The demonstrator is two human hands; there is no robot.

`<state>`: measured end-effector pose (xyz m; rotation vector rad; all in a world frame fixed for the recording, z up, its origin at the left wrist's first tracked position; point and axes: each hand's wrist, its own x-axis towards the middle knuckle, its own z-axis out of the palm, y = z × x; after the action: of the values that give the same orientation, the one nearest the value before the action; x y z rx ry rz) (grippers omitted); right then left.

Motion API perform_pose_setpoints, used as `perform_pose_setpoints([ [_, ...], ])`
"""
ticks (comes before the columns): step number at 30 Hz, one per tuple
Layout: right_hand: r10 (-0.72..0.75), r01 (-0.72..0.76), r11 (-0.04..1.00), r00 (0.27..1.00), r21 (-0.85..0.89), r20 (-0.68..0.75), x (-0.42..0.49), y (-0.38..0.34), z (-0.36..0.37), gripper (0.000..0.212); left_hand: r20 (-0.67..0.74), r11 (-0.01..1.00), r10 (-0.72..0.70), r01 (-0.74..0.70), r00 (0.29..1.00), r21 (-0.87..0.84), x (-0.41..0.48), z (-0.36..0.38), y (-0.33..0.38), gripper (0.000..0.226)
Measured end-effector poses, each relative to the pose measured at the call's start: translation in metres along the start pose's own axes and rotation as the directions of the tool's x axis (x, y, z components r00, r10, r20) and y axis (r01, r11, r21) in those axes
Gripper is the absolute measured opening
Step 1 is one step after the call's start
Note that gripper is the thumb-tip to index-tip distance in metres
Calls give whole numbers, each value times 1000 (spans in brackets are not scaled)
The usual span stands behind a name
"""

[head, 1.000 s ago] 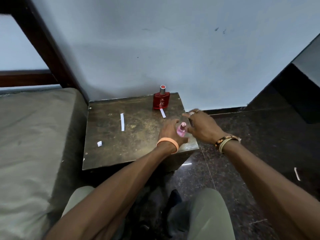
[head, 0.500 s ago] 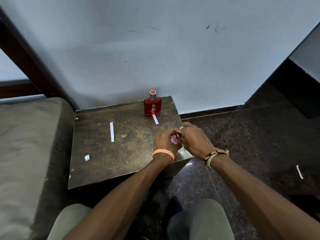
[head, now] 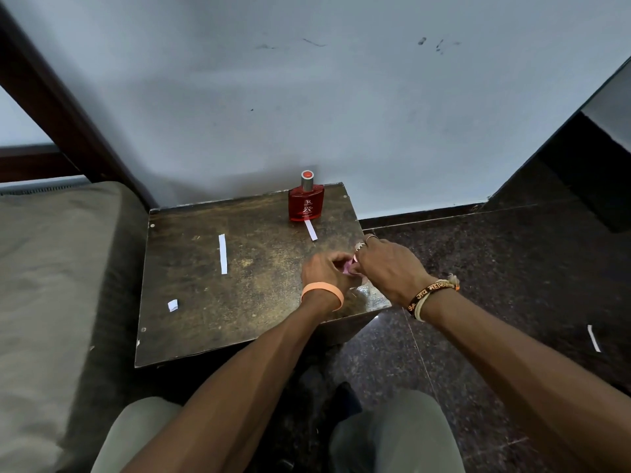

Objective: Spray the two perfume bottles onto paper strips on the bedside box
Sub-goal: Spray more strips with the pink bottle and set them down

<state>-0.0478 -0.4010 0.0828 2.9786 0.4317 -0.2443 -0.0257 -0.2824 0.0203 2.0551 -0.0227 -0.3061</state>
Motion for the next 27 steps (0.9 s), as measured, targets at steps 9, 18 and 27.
perform_pose_setpoints([
  [9, 128, -128, 992, 992, -11, 2, 2, -2, 10, 50, -47, 1000, 7, -8, 999, -18, -1, 0, -3, 25],
  [18, 153, -153, 988, 988, -2, 2, 6, -2, 14, 45, -25, 1000, -5, 5, 1000, -31, 0, 0, -5, 32],
  [27, 90, -94, 992, 995, -82, -51, 4, 0, 20, 50, -43, 999, -16, 14, 999, -43, 1, 1, -8, 31],
])
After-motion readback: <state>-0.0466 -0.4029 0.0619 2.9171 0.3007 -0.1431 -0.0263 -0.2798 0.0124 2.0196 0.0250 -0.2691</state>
